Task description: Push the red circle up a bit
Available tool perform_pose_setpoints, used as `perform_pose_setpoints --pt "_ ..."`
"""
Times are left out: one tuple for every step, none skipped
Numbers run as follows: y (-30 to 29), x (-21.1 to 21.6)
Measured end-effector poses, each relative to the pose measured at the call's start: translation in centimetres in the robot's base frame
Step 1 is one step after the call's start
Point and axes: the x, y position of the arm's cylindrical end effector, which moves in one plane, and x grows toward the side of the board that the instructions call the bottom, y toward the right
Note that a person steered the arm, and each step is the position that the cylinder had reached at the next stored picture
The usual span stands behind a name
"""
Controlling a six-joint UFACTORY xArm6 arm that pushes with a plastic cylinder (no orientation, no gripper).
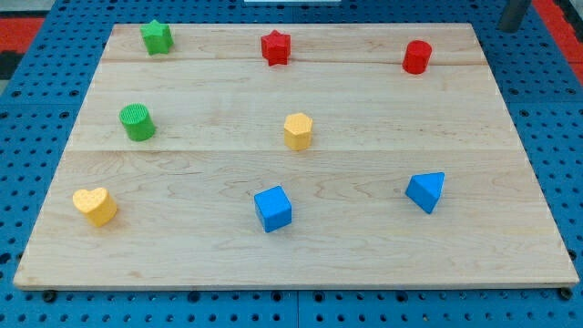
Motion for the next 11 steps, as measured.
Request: perform_pose_setpoints --pt "0.0 0.0" --pt "0.0 0.1" --pt "0.1 1.6" --pt "-1.2 8.0" --pt "-5.7 9.7" --pt "-11.2 9.7" --pt "-15.8 8.9" --pt "-15.9 6.9" --pt "-15.0 6.0" --pt "-12.9 4.5" --pt "-14.6 4.0"
